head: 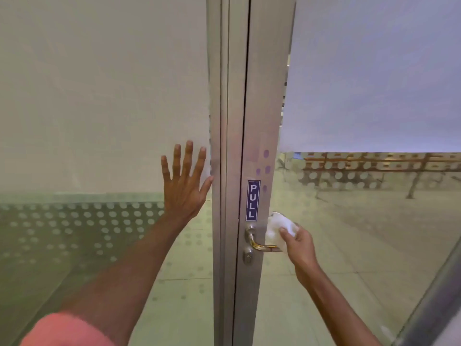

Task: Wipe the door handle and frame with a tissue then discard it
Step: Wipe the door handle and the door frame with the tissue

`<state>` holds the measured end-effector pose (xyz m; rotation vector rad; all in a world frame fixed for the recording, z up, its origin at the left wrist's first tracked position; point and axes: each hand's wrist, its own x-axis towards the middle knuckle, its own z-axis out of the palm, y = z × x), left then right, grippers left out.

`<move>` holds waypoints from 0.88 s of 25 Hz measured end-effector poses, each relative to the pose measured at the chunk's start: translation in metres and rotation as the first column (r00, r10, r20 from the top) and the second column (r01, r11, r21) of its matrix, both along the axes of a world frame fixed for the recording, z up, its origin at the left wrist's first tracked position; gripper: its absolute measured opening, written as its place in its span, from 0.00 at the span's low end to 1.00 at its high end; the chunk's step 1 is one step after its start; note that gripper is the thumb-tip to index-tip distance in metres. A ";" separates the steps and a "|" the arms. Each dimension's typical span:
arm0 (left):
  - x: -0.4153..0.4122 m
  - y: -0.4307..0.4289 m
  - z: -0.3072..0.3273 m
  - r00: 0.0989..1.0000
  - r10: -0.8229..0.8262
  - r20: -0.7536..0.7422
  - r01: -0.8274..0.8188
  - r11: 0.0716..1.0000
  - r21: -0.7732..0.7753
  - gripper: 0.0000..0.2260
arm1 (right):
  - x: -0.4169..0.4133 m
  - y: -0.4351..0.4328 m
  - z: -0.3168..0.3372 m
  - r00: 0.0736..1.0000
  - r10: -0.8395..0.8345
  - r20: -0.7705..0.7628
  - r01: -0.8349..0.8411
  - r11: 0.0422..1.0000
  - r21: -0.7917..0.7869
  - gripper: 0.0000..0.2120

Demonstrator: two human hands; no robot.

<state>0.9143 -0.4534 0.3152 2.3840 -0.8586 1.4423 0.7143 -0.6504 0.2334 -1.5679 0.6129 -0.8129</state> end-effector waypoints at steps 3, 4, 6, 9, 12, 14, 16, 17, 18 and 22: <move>0.008 -0.013 0.004 0.999 -0.016 0.041 0.016 1.000 0.008 0.33 | 0.013 -0.021 0.006 0.991 -0.070 -0.113 0.038 0.966 -0.257 0.06; 0.009 -0.018 0.002 0.998 -0.030 0.050 0.030 1.000 -0.007 0.33 | 0.016 -0.024 0.006 0.989 -0.075 -0.124 0.035 0.955 -0.295 0.05; 0.010 -0.029 0.002 0.997 -0.050 0.054 0.053 0.998 -0.038 0.34 | 0.019 -0.029 0.004 0.988 -0.072 -0.136 0.024 0.945 -0.325 0.05; 0.011 -0.044 -0.003 0.994 -0.084 0.063 0.088 0.994 -0.071 0.34 | 0.021 -0.035 -0.003 0.980 -0.099 -0.174 0.024 0.920 -0.391 0.09; 0.012 -0.060 -0.004 0.984 -0.139 0.110 0.144 0.989 -0.044 0.35 | 0.018 -0.038 -0.003 0.961 -0.199 -0.194 0.069 0.846 -0.530 0.08; 0.015 -0.070 -0.006 0.979 -0.151 0.137 0.155 0.988 -0.025 0.34 | 0.016 -0.036 -0.005 0.935 -0.261 -0.242 0.028 0.731 -0.682 0.09; 0.019 -0.081 -0.008 0.983 -0.120 0.142 0.125 0.992 -0.025 0.32 | 0.017 -0.031 -0.011 0.889 -0.291 -0.352 -0.124 0.588 -0.799 0.09; 0.020 -0.084 -0.008 0.984 -0.109 0.142 0.115 0.993 -0.032 0.31 | 0.019 -0.027 -0.015 0.868 -0.288 -0.405 -0.191 0.558 -0.808 0.08; 0.021 -0.087 -0.009 0.983 -0.106 0.148 0.113 0.993 -0.043 0.30 | 0.019 -0.024 -0.021 0.852 -0.273 -0.447 -0.243 0.550 -0.799 0.08; 0.027 -0.092 -0.014 0.972 -0.116 0.204 0.133 0.989 -0.068 0.29 | 0.014 -0.011 -0.058 0.897 -0.270 -0.351 -0.218 0.422 -0.880 0.13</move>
